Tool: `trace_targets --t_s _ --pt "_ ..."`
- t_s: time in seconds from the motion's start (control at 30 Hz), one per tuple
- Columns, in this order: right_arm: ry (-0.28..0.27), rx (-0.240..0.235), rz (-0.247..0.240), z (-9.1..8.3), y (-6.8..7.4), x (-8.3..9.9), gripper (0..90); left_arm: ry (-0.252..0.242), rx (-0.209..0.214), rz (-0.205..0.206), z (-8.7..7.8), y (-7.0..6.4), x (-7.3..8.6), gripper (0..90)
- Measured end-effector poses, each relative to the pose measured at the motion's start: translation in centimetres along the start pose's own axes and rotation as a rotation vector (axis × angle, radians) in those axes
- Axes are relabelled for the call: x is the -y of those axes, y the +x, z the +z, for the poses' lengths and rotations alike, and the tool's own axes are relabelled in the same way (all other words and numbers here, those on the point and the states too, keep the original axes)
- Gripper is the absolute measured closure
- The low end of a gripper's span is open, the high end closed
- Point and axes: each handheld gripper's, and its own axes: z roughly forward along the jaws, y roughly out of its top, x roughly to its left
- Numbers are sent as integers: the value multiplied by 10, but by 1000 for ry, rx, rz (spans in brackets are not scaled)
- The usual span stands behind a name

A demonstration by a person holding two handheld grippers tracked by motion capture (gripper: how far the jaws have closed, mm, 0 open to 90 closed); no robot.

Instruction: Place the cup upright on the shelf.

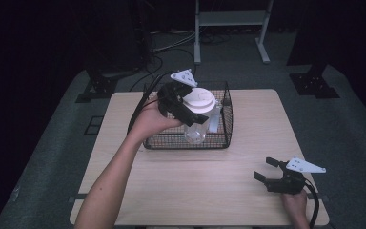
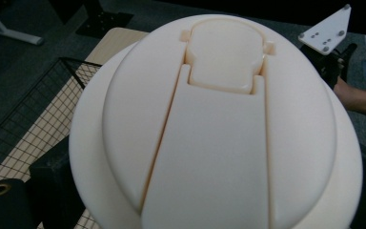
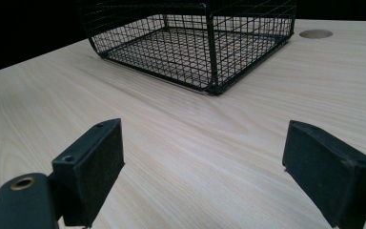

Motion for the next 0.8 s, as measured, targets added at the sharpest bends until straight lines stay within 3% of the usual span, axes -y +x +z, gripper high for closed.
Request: trace_targets --t_s 0.53,0.63,0.8 --pt "-1 1 1 0 0 0 128 50 -73 -65 8 41 -7 53" --pt "-1 0 7 0 0 0 128 44 -72 -97 13 48 -8 53" --pt "0 -2 6 0 0 0 128 78 -77 -116 22 60 -9 53"
